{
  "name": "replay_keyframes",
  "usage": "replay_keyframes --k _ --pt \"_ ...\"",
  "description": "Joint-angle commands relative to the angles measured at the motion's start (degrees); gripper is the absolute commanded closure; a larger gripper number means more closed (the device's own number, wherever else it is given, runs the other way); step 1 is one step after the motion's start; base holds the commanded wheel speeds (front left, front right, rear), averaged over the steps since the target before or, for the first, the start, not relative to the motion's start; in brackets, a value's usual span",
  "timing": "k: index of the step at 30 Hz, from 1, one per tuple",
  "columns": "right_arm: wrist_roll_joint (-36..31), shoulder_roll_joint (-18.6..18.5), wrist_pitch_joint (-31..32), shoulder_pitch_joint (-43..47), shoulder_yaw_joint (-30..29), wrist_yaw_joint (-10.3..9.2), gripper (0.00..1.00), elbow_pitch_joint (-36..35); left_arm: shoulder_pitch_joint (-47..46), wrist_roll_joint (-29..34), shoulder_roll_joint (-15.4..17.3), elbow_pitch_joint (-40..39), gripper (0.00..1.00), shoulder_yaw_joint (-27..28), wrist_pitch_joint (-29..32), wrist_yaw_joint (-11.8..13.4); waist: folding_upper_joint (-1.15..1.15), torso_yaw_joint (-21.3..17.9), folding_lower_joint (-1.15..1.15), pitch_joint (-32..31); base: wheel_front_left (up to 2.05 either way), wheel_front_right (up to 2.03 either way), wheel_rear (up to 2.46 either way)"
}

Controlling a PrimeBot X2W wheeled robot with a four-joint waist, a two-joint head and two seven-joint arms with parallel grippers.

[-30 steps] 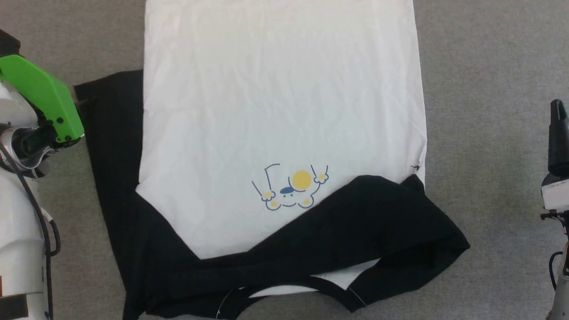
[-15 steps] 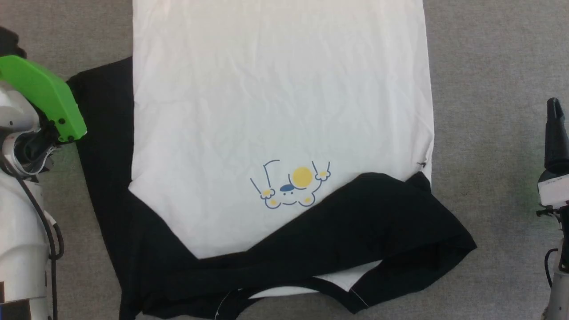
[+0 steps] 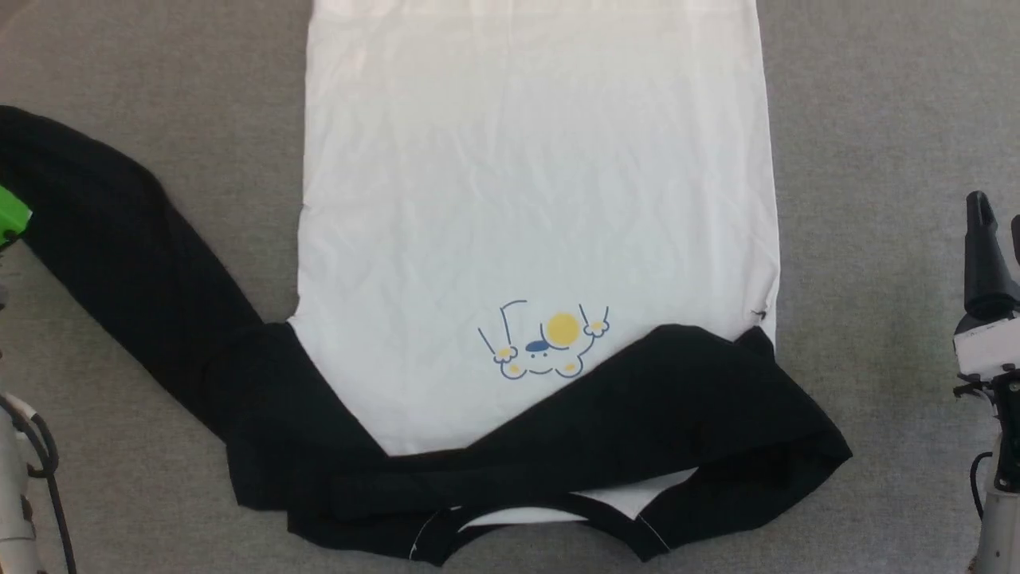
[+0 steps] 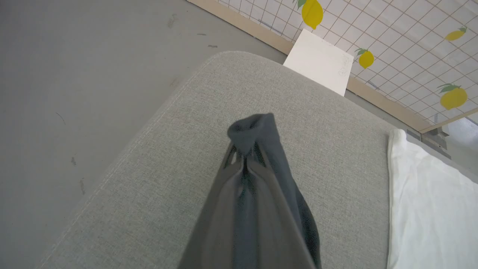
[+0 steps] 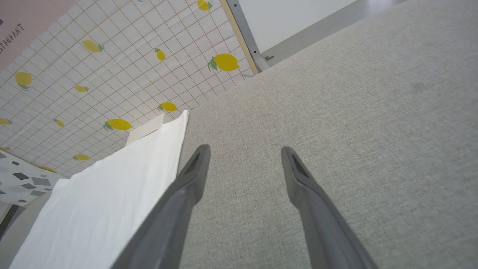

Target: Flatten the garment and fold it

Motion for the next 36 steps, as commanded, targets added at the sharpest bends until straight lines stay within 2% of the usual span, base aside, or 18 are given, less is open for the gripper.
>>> replay_keyframes --k 1,9,12,16,20,24,27,33,36 --pt "-0.4 0.0 0.2 0.1 0.0 -0.06 0.0 0.2 0.7 0.0 0.9 0.7 1.0 0.4 -1.2 -0.2 0.0 1.2 0.0 -2.7 0.0 0.0 0.0" --pt "-1.0 0.0 1.1 1.3 -0.6 -0.06 0.0 0.3 0.7 2.2 4.7 4.3 1.0 1.9 -9.6 -0.5 0.0 2.1 0.0 -7.3 0.0 0.0 0.0" --pt "-1.1 0.0 1.5 2.1 -0.9 -0.06 0.0 0.2 0.2 2.5 5.9 5.1 1.0 2.1 -10.7 -0.6 0.0 2.4 0.0 -8.7 0.0 0.0 0.0" --pt "-1.1 0.0 1.9 3.1 -1.4 -0.06 0.0 0.0 -0.5 2.0 6.0 5.3 1.0 1.2 -10.3 -2.2 0.0 2.7 0.0 -10.0 0.0 0.0 0.0" --pt "-0.9 0.0 2.0 4.1 -1.5 -0.06 0.0 0.5 -0.1 2.2 4.4 2.9 1.0 -2.4 -9.5 -5.4 0.0 2.8 0.0 -11.7 0.0 0.0 0.0" --pt "-0.9 0.0 2.1 5.3 -1.4 -0.06 0.0 1.1 -0.1 -0.1 -0.5 -1.8 1.0 -6.1 -8.7 -8.1 0.0 3.2 0.0 -13.6 0.0 0.0 0.0" --pt "-0.6 0.0 2.1 6.0 -1.5 -0.06 0.0 1.7 0.2 -2.6 -5.9 -7.1 1.0 -10.6 -7.5 -9.4 0.0 3.6 0.0 -14.9 0.0 0.0 0.0" --pt "0.2 0.0 1.7 6.5 -0.7 -0.06 0.0 2.8 2.8 -4.3 -16.8 -16.5 1.0 -22.8 -4.1 -10.1 0.0 3.5 0.0 -16.1 0.0 0.0 0.0" --pt "0.6 0.0 1.4 6.6 -0.1 -0.06 0.0 3.2 4.7 -5.3 -19.8 -18.2 1.0 -28.7 -3.6 -10.3 0.0 2.8 0.0 -16.0 0.0 0.0 0.0"
